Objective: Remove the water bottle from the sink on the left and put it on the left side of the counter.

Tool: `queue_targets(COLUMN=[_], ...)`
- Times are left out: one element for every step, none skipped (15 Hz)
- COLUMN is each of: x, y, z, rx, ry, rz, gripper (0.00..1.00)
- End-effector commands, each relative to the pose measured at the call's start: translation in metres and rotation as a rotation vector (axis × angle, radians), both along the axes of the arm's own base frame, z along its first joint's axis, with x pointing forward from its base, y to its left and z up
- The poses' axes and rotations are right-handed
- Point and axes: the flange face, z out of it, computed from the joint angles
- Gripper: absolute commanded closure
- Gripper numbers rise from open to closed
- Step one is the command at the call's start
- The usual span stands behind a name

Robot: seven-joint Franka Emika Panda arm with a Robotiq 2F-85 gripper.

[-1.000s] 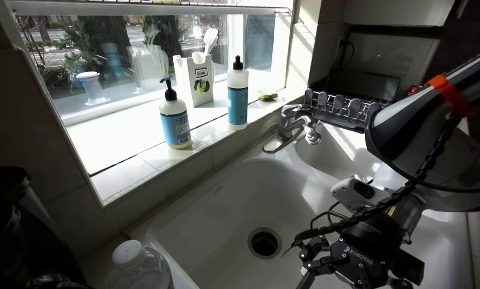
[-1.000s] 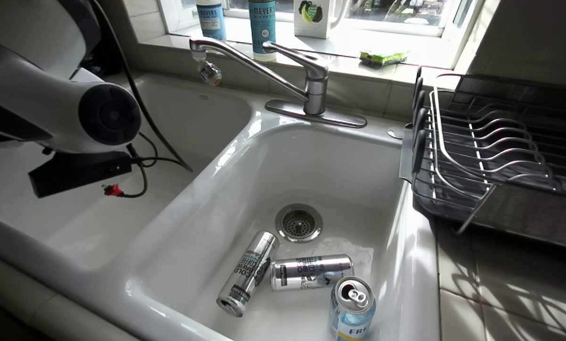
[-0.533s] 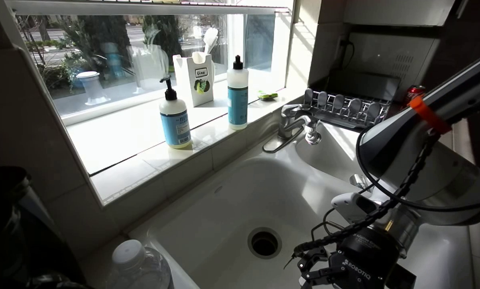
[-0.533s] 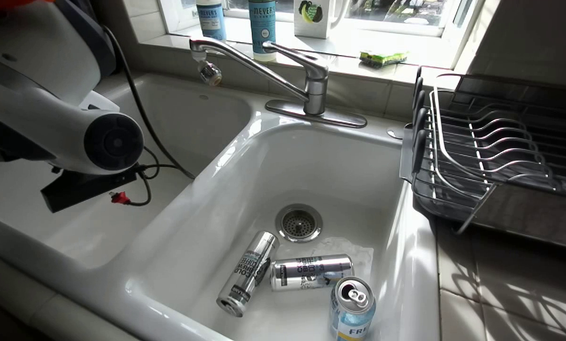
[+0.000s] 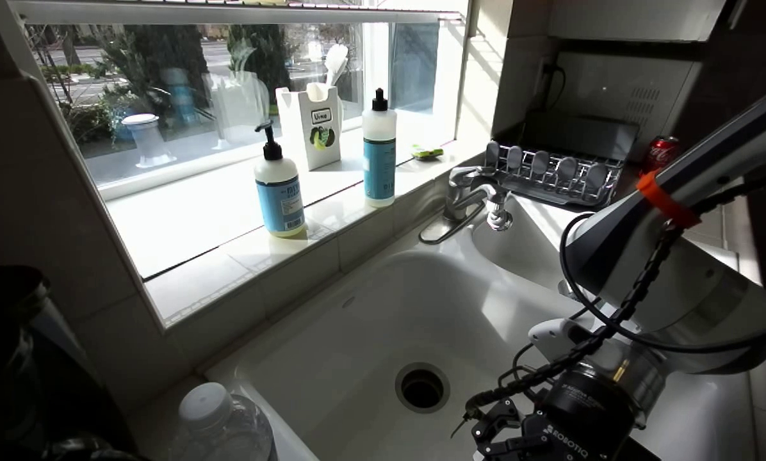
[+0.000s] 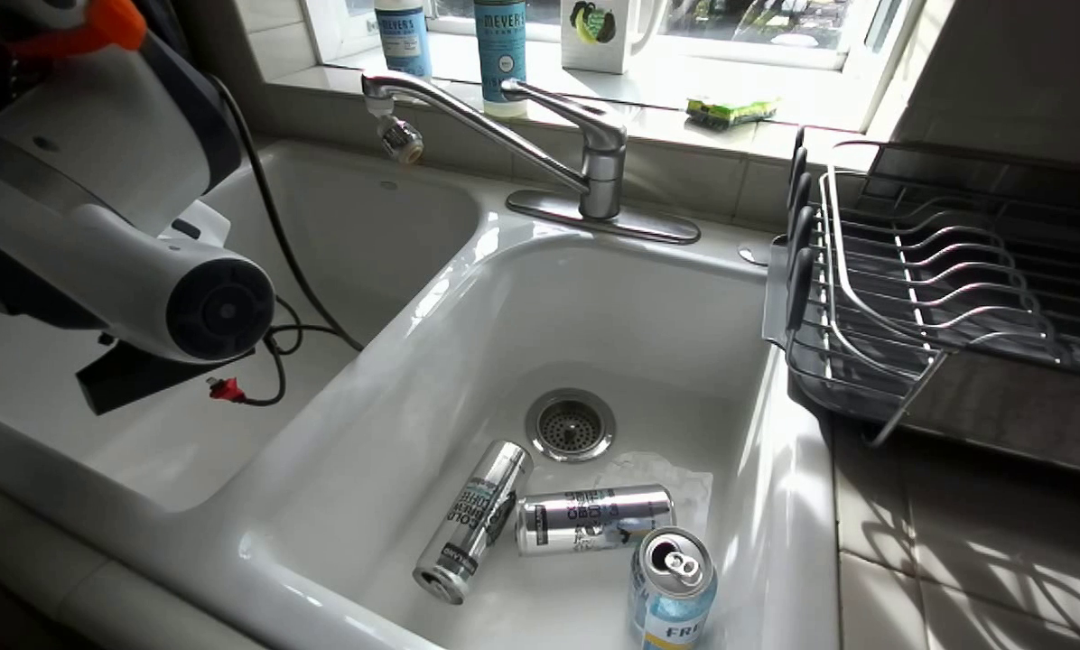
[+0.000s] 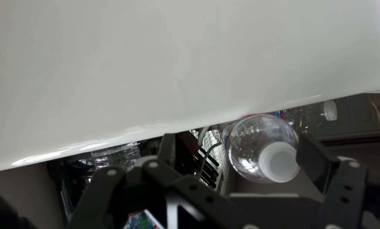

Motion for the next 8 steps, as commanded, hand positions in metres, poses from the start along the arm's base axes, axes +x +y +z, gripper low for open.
queue_targets(x=[0.0002,0.0000,-0.0003,-0.0010,-0.0018,-0.0023,-0.0026,-0.0026], y=[0.0009,0.0012,0.0010,0.0015,0.0023,0.0028,0.0034,0.0037], z=[-0.0059,-0.0064,-0.0073,-0.0077,-0.0078,-0.0079,-0.0077,-0.0077], rx=[0.044,0.048,0.048,0.051,0.053,0.050,0.053,0.054], ry=[-0.006,-0.004,0.001,0.006,0.012,0.014,0.017,0.018], rz=[-0.026,-0.026,-0.025,-0.020,-0.014,-0.009,-0.009,-0.009], gripper=[0.02,0.00,0.00,0.00,0.00,0.00,0.00,0.00])
